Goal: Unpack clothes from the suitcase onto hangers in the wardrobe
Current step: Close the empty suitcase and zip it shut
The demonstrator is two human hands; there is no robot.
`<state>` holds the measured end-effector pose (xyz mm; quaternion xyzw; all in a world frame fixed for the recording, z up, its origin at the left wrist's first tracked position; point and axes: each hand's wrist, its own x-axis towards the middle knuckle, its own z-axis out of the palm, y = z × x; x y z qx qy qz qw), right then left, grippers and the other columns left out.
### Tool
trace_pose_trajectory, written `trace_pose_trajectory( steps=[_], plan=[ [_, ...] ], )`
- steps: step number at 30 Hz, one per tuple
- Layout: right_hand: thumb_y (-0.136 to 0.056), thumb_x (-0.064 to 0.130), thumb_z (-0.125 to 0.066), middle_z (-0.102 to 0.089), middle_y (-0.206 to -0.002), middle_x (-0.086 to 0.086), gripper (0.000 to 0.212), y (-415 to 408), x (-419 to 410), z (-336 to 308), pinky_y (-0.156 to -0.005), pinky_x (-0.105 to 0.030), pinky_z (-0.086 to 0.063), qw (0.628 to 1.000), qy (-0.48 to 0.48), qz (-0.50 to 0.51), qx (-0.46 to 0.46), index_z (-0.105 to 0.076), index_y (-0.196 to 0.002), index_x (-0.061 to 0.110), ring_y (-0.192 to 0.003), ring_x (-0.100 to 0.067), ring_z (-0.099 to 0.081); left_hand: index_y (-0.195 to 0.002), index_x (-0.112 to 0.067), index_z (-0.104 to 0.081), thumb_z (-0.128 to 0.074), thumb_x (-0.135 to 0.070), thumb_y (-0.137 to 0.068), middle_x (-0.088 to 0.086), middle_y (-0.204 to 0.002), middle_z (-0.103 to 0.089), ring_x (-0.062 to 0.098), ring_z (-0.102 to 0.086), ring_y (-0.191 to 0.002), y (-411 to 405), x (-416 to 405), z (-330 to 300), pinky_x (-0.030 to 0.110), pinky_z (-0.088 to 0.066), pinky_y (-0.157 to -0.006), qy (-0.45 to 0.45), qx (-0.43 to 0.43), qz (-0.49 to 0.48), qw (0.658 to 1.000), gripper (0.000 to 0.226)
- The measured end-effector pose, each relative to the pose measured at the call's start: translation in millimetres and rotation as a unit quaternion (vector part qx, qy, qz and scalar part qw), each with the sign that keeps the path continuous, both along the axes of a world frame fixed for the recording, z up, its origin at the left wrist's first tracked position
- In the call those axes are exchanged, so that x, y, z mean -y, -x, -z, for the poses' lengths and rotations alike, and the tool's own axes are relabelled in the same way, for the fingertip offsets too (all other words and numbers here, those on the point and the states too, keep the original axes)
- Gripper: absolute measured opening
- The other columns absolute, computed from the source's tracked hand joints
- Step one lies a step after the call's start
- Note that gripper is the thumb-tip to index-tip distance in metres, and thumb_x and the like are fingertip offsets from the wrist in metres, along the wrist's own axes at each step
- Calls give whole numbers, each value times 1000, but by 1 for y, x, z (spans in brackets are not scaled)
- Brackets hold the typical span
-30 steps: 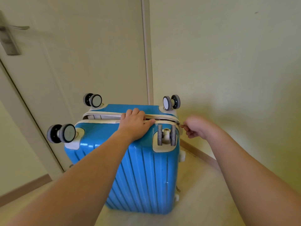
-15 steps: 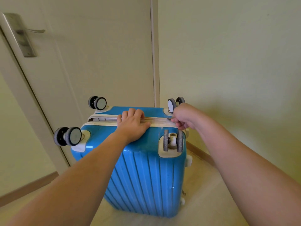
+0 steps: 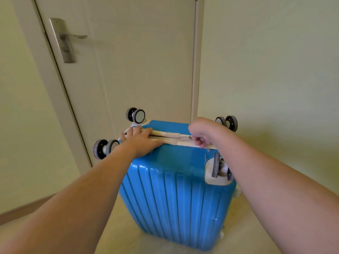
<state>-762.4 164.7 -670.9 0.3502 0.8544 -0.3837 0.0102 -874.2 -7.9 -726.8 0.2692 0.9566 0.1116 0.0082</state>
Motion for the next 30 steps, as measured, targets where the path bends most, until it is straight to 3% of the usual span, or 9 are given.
trace_pose_trajectory(
  steps=[5, 9, 11, 15, 17, 20, 23, 26, 30],
  plan=[
    [-93, 5, -36, -58, -77, -13, 18, 19, 28, 12, -80, -35, -54, 999, -10, 18, -49, -51, -103, 5, -72, -27, -57, -151, -42, -16, -20, -81, -83, 4, -160, -13, 34, -6, -147, -2, 12, 10, 55, -10, -116, 28, -30, -15, 999, 79],
    [-90, -5, -37, -52, -72, -15, 19, 36, 55, 15, -81, -40, -54, 996, 13, -4, -93, -52, -81, 4, -73, -30, -54, -146, -31, -32, -41, -56, -89, 8, -150, -28, 37, -29, -136, 3, 16, -4, 49, -29, -110, 35, 5, 13, 999, 63],
    [-89, -9, -37, -50, -75, -17, 24, 43, 65, 14, -81, -42, -54, 995, 34, -9, -98, -47, -72, 4, -71, -29, -53, -132, -18, -45, -45, -32, -90, 10, -135, -42, 31, -48, -113, 5, 24, -21, 38, -42, -92, 46, 17, 35, 998, 44],
    [-93, -1, -33, -46, -68, -12, 25, 41, 56, 18, -54, -30, -42, 991, 78, 31, -101, -44, -72, 7, -54, -21, -42, -105, -16, -55, -47, -25, -86, 6, -107, -57, 25, -51, -93, 15, 52, -53, 36, -40, -79, 158, -90, 13, 983, 22],
    [-92, -1, -33, -47, -67, -11, 22, 41, 57, 22, -51, -28, -41, 988, 92, 45, -116, -45, -76, 7, -53, -20, -42, -98, -16, -54, -45, -27, -89, 8, -110, -61, 26, -54, -92, 27, 69, -55, 36, -42, -77, 192, -32, -17, 981, 17],
    [-90, -1, -36, -50, -70, -14, 18, 47, 66, 21, -51, -28, -43, 988, 69, 54, -123, -47, -76, 7, -53, -22, -46, -84, -6, -56, -48, -14, -89, 15, -89, -64, 28, -56, -71, 32, 82, -56, 34, -47, -67, 97, 127, -18, 987, 12],
    [-91, 2, -36, -53, -78, -14, 18, 57, 79, 18, -50, -28, -45, 991, 52, 38, -119, -45, -76, 7, -54, -22, -49, -71, -7, -56, -49, -8, -86, 10, -72, -57, 22, -53, -61, 25, 88, -57, 30, -46, -60, 44, 131, -8, 990, 16],
    [-93, 3, -33, -53, -79, -13, 19, 70, 103, 18, -51, -28, -46, 992, 49, 10, -117, -45, -79, 9, -55, -20, -50, -80, -3, -62, -50, -10, -89, 14, -75, -61, 24, -57, -63, 26, 102, -49, 31, -49, -60, -9, 174, -12, 985, 17],
    [-93, 3, -32, -53, -78, -11, 21, 85, 136, 18, -53, -29, -47, 993, 41, -31, -104, -47, -79, 10, -56, -19, -50, -105, 3, -66, -52, -17, -90, 15, -81, -65, 23, -59, -65, 31, 132, -33, 28, -54, -59, -168, 325, -45, 930, 29]
  ],
)
